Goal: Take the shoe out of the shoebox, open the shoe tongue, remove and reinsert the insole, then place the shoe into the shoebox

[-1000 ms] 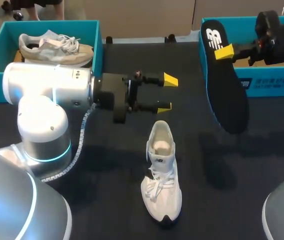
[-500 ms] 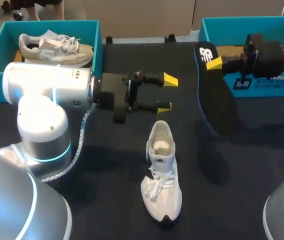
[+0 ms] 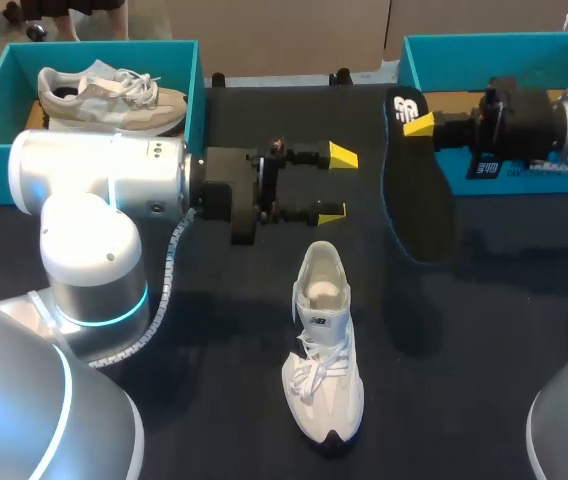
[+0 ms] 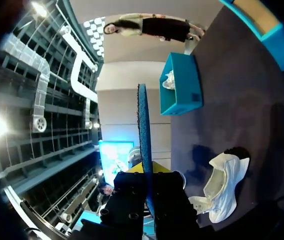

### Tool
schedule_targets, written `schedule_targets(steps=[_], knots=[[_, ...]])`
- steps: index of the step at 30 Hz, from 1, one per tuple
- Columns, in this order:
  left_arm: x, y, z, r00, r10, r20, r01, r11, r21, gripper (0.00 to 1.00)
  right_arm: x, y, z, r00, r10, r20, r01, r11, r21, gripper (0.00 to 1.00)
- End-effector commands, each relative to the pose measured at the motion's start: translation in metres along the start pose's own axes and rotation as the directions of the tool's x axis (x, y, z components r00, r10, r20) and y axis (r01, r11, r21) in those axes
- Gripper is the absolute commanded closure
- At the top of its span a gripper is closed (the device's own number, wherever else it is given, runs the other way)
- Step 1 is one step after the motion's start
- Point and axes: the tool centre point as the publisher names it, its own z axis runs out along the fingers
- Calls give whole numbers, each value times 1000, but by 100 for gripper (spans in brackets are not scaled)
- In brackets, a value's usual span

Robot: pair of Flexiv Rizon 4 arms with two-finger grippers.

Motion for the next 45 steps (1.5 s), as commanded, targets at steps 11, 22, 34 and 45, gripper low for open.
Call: schedule_targets(steps=[11, 22, 34, 45], knots=[[3, 13, 24, 998, -55, 19, 56, 996, -63, 0, -12, 8, 16, 999, 27, -37, -29, 999, -43, 100], [20, 33, 43, 999, -46, 11, 46, 998, -39, 0, -14, 16, 26, 995, 69, -65, -70, 997, -22, 100], [19, 36, 49, 999, -33, 15, 34, 998, -55, 11, -20, 16, 26, 989, 141, -49, -142, 990, -26, 100], [22, 42, 51, 1000, -27, -2, 27, 997, -75, 51, -20, 16, 26, 989, 141, -49, -142, 990, -26, 100]])
